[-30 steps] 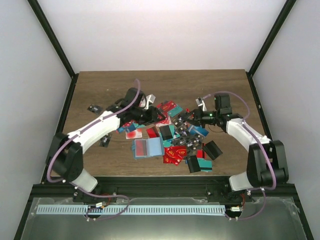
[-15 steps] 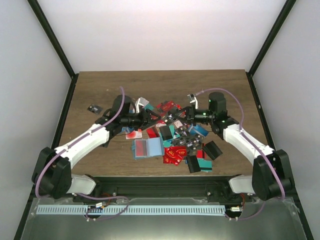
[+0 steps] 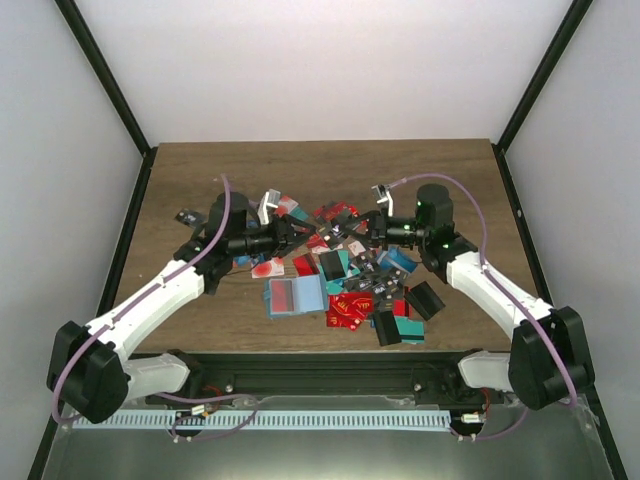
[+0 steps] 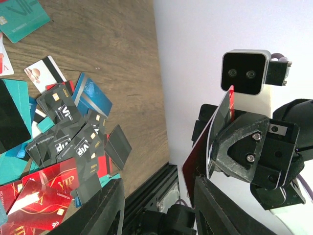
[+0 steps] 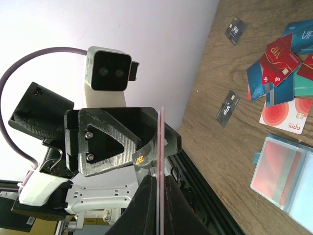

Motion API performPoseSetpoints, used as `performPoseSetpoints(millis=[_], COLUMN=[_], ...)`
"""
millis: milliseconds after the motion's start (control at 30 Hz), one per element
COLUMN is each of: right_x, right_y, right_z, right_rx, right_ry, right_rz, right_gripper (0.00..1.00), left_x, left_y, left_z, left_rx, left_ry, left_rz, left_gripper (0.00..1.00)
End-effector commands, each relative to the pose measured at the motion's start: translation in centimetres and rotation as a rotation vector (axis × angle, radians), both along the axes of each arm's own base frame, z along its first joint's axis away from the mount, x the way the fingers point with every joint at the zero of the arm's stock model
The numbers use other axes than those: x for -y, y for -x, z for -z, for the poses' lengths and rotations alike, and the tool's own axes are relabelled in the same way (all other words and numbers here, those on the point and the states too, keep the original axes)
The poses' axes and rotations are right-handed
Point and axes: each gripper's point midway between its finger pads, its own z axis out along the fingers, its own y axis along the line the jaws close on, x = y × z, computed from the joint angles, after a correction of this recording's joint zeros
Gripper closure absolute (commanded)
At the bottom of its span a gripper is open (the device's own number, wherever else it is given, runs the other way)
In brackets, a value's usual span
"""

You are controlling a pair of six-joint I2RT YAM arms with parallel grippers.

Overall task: Put the credit cards into the card holder
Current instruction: Pick up the credit card from the center of the board, then insert the credit card into the card holder.

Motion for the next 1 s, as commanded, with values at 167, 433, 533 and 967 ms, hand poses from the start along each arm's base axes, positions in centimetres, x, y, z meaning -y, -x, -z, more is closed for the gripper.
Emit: performPoseSetpoints(millis=[167, 433, 533, 967], right_x=[-0.4, -0.4, -0.4, -0.8], right_y=[0.3, 0.4, 0.5, 1.0], right_z=[-1.7, -1.6, -1.7, -2.0], right_rx=[0.015, 0.015, 0.016, 0.022], right_ry=[-0.03, -0.026, -0.034, -0.049], right_rz=[-0.005, -0.003, -0.013, -0.06], right_gripper=[0.99, 0.99, 0.99, 0.99], left_x=[0.3, -2.0, -1.8, 0.6], left_y=[0.0, -0.1, 0.0, 0.2], left_z=[-2.7, -3.1, -2.7, -2.5], left_rx=[0.08, 0.1, 0.092, 0.072], left_ry=[0.061, 0.039, 0.059, 0.121], left_rz=[-0.005, -0.128, -0.113, -0.014], left_gripper=[0.61, 0.64, 0.64, 0.66])
